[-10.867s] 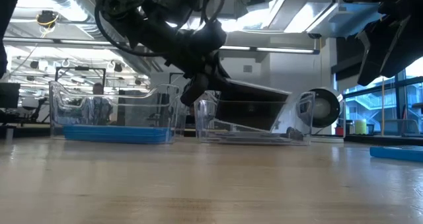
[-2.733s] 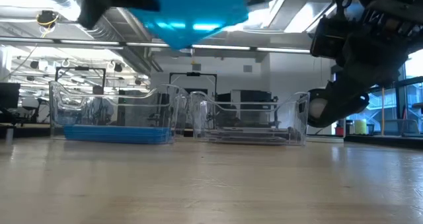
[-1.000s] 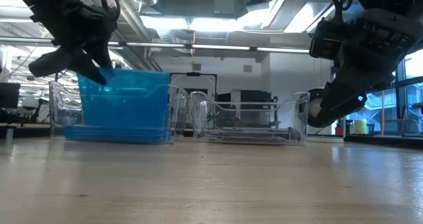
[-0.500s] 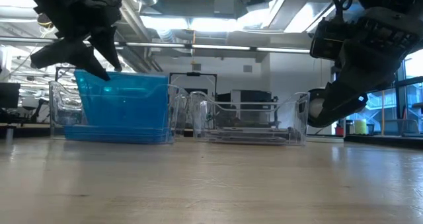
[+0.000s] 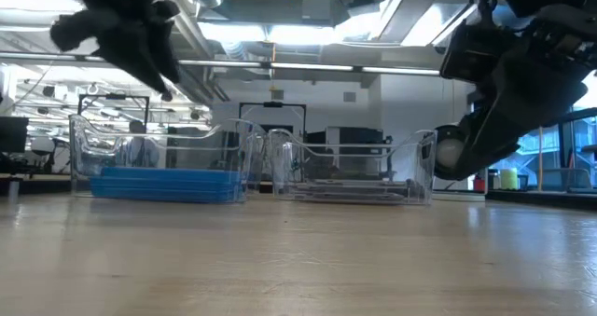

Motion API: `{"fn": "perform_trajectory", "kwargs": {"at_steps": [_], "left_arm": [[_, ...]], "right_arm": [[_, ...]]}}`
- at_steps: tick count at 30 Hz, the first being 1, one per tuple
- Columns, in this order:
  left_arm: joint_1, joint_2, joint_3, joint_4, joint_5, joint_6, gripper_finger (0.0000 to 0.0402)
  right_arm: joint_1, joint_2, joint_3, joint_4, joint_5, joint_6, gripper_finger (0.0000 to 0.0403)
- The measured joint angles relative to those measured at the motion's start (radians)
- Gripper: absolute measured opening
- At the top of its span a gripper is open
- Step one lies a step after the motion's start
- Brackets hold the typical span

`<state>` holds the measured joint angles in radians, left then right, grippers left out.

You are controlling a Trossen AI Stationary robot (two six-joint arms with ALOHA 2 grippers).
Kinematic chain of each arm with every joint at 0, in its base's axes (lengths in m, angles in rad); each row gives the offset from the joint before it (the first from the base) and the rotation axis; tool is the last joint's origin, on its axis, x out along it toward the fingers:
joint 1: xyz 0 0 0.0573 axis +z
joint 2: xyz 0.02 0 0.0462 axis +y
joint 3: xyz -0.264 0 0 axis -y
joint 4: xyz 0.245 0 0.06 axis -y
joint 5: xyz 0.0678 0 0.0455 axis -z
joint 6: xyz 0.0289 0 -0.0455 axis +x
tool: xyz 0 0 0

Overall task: Pick & place jewel cases by type
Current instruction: Return to Home Position

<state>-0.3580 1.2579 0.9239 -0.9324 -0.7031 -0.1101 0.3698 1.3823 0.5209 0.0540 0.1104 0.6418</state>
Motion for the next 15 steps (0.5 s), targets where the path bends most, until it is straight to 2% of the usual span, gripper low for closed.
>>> {"fn": "perform_trajectory", "kwargs": {"at_steps": [3, 7, 12, 15], "left_arm": [[0.0, -0.019, 0.0, 0.076, 0.025, -0.063, 0.0194], [0.0, -0.087, -0.044, 0.243, 0.075, -0.095, 0.0194], [-0.038, -0.234, -0.191, 0.587, 0.085, -0.088, 0.0194], [-0.068, -0.337, -0.291, 0.738, 0.078, -0.07, 0.0193]], "right_arm": [[0.0, 0.0, 0.001, 0.011, 0.0, -0.09, 0.0284], [-0.001, 0.0, 0.001, 0.07, 0.0, -0.123, 0.0284], [-0.035, -0.037, -0.004, 0.112, -0.121, -0.22, 0.0284], [-0.054, -0.089, -0.059, 0.185, -0.144, -0.28, 0.0284]]}}
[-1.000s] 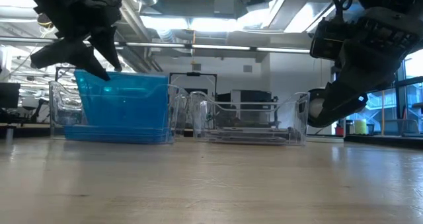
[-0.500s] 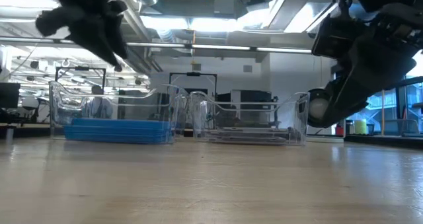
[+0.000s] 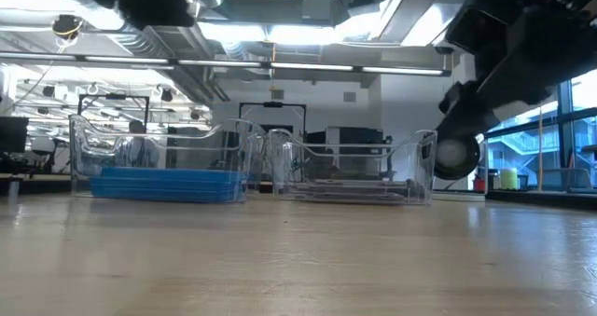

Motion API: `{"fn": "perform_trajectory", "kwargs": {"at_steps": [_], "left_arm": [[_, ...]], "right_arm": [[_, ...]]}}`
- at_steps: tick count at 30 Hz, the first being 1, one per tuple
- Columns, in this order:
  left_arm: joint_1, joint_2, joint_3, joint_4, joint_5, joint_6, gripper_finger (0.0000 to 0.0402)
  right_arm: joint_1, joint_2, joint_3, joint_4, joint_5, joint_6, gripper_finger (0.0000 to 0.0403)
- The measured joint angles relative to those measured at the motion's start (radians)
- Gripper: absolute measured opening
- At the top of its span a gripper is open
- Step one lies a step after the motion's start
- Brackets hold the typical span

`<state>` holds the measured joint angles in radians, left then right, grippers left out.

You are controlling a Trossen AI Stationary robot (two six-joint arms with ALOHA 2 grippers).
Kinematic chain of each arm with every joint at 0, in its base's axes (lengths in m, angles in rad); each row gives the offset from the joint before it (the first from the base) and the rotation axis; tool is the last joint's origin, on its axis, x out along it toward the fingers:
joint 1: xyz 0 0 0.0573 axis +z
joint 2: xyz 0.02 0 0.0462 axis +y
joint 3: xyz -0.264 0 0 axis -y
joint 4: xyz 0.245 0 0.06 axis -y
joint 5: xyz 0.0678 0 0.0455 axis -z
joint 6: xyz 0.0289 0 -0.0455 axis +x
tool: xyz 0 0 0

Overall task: Pick & place jewel cases by type
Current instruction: Return to Home Position

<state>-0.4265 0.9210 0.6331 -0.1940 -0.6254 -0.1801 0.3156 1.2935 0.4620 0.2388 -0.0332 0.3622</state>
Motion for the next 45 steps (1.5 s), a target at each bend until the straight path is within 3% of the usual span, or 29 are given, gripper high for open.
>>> {"fn": "perform_trajectory", "kwargs": {"at_steps": [5, 10, 15, 18, 26, 31, 35, 45], "left_arm": [[-0.041, -0.184, -0.134, 0.08, -0.068, 0.002, 0.0196], [-0.027, -0.383, -0.222, 0.113, -0.132, 0.017, 0.0193], [0.073, -0.517, -0.303, 0.22, 0.048, 0.134, 0.0192], [0.167, -0.564, -0.333, 0.231, 0.106, 0.18, 0.0192], [0.458, -0.63, -0.349, 0.112, 0.144, 0.132, 0.0192], [0.587, -0.65, -0.351, 0.11, 0.321, 0.13, 0.0192], [0.626, -0.678, -0.411, 0.145, 0.329, 0.102, 0.0192], [0.63, -0.798, -0.497, 0.099, 0.322, 0.072, 0.0192]], "right_arm": [[-0.031, -0.17, -0.165, 0.163, -0.075, -0.008, 0.0284], [-0.141, -0.429, -0.301, 0.184, -0.097, -0.057, 0.0284], [-0.301, -0.648, -0.379, 0.177, -0.267, -0.126, 0.0284], [-0.405, -0.723, -0.383, 0.121, -0.351, -0.135, 0.0284], [-0.647, -0.797, -0.384, 0.006, -0.394, -0.2, 0.0284], [-0.753, -0.809, -0.384, 0.018, -0.43, -0.236, 0.0284], [-0.796, -0.841, -0.384, 0.022, -0.506, -0.234, 0.0284], [-0.839, -0.938, -0.384, -0.045, -0.537, -0.21, 0.0284]]}}
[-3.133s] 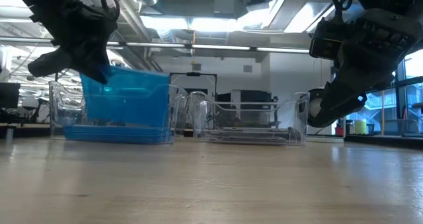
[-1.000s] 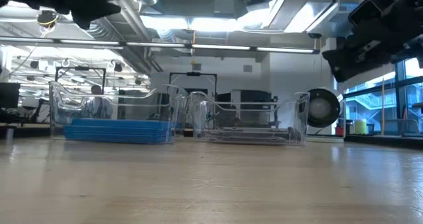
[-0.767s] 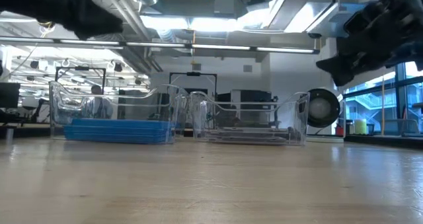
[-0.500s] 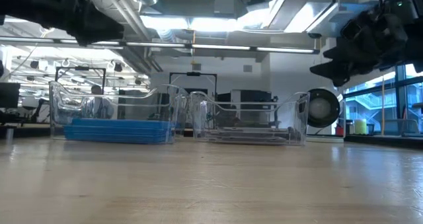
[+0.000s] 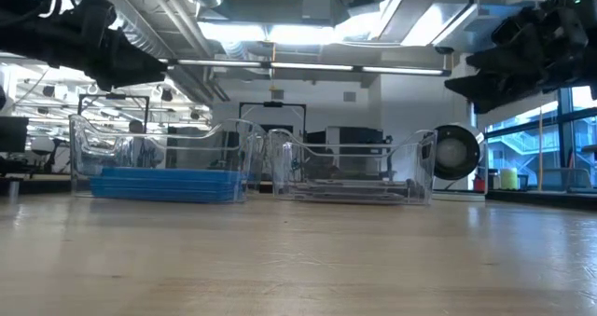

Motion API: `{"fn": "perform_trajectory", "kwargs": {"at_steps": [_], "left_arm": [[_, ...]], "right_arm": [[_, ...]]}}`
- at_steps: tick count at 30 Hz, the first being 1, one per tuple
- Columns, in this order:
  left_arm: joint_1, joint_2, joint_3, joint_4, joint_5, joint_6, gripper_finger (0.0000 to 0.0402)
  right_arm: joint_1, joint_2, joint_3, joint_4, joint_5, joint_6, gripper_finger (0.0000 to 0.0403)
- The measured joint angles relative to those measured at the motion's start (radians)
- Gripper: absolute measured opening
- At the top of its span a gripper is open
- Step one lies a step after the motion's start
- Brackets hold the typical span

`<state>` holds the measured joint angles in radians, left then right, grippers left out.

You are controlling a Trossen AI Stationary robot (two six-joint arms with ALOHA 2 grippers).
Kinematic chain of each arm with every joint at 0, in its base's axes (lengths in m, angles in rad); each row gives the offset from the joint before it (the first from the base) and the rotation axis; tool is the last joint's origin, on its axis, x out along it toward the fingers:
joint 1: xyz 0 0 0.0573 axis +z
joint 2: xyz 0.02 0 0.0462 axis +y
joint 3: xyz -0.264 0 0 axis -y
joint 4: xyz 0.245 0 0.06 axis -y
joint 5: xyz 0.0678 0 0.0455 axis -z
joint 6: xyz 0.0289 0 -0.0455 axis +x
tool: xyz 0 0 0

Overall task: Pick & place jewel cases by type
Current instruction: Return to Home Position

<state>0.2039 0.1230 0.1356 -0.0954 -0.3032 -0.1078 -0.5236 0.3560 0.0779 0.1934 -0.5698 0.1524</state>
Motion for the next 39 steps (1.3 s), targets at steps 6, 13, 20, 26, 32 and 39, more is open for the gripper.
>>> {"fn": "perform_trajectory", "kwargs": {"at_steps": [6, 13, 20, 26, 32, 39], "left_arm": [[0.0, -0.123, 0.0, -0.083, -0.03, 0.014, 0.0192], [-0.001, -0.122, -0.002, -0.086, -0.007, 0.016, 0.0192], [-0.002, -0.123, -0.054, 0.009, 0.009, 0.058, 0.0192], [-0.002, -0.109, -0.126, 0.152, 0.108, 0.056, 0.0192], [-0.002, -0.108, -0.127, 0.144, 0.142, 0.048, 0.0192], [-0.002, -0.108, -0.126, 0.144, 0.141, 0.024, 0.0192]], "right_arm": [[-0.026, -0.097, 0.0, -0.067, -0.001, -0.001, 0.0284], [-0.073, -0.223, 0.0, -0.19, -0.001, 0.0, 0.0284], [-0.098, -0.315, 0.0, -0.312, 0.003, -0.008, 0.0284], [-0.098, -0.351, 0.0, -0.309, 0.0, -0.072, 0.0284], [-0.098, -0.352, 0.0, -0.319, 0.0, -0.079, 0.0284], [-0.098, -0.352, 0.0, -0.354, 0.0, -0.057, 0.0284]]}}
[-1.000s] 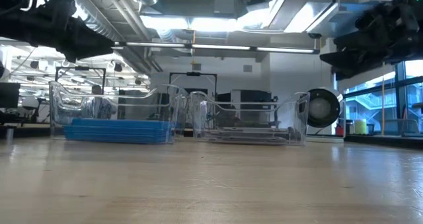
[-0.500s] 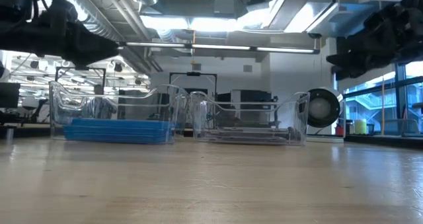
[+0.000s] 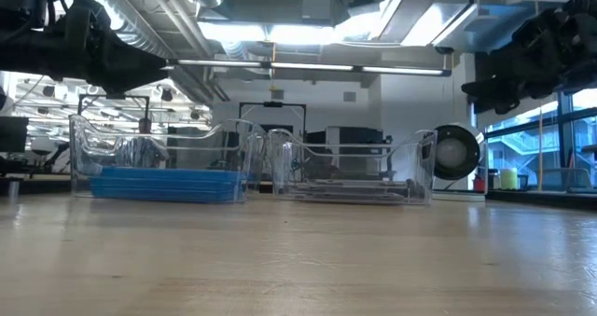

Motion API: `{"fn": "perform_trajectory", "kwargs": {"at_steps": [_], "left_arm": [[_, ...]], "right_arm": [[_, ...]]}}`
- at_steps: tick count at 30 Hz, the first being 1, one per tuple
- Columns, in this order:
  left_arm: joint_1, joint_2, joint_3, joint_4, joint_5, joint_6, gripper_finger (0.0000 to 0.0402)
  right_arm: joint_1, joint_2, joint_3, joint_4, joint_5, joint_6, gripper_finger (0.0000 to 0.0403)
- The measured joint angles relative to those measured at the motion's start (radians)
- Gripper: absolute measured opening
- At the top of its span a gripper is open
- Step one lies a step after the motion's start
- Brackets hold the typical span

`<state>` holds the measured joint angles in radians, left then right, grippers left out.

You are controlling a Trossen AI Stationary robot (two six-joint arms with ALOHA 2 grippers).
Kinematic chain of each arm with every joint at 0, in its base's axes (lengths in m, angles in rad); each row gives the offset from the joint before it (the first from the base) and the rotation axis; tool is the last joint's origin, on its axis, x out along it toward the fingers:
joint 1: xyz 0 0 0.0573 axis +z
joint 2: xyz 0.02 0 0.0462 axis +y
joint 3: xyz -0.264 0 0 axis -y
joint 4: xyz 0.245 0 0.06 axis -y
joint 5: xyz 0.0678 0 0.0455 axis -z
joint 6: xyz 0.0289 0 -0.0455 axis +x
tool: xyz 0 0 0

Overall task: Pick & place jewel cases by type
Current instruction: Return to Home Position

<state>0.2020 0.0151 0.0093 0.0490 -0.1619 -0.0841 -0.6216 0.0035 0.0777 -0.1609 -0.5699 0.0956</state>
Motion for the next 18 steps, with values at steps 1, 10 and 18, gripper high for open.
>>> {"fn": "perform_trajectory", "kwargs": {"at_steps": [1, 10, 18], "left_arm": [[0.0, 0.0, 0.0, 0.0, 0.0, 0.0, 0.0192], [0.0, 0.0, 0.0, 0.0, 0.0, 0.0, 0.0192], [0.0, 0.0, 0.0, 0.0, 0.0, 0.0, 0.0192]], "right_arm": [[0.0, -0.001, 0.0, 0.005, 0.0, 0.0, 0.0284], [0.0, -0.002, 0.0, 0.017, 0.0, 0.091, 0.0284], [0.0, -0.001, 0.0, 0.015, 0.001, 0.11, 0.0284]]}}
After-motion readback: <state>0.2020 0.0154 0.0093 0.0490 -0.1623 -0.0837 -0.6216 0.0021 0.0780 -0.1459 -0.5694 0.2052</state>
